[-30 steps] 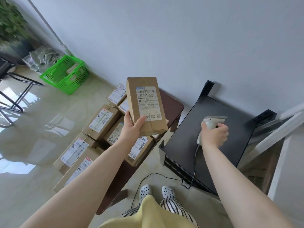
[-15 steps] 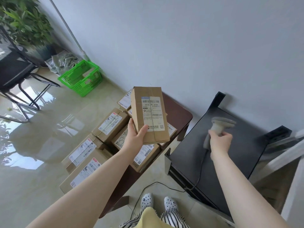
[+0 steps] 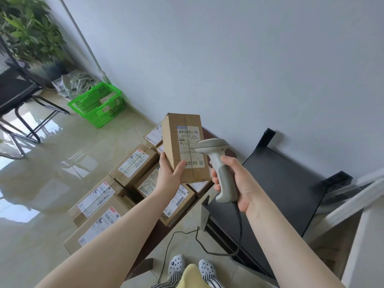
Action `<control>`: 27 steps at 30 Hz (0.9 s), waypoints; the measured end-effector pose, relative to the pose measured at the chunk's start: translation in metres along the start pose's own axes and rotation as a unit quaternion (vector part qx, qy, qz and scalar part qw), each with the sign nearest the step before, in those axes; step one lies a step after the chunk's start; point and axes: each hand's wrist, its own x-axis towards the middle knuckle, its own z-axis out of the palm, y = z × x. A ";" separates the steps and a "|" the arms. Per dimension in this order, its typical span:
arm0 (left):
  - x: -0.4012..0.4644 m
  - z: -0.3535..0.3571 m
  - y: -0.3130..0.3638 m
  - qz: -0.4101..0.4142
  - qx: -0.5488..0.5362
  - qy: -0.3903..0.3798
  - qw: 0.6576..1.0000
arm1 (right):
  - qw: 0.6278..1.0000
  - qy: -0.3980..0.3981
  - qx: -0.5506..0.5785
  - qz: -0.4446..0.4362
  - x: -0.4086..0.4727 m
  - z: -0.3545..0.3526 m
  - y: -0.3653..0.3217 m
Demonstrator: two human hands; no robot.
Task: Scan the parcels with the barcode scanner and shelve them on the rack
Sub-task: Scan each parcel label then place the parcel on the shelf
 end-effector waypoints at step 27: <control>-0.012 0.009 -0.010 0.010 0.030 0.000 1.000 | 0.999 0.012 0.027 -0.029 0.010 0.021 -0.015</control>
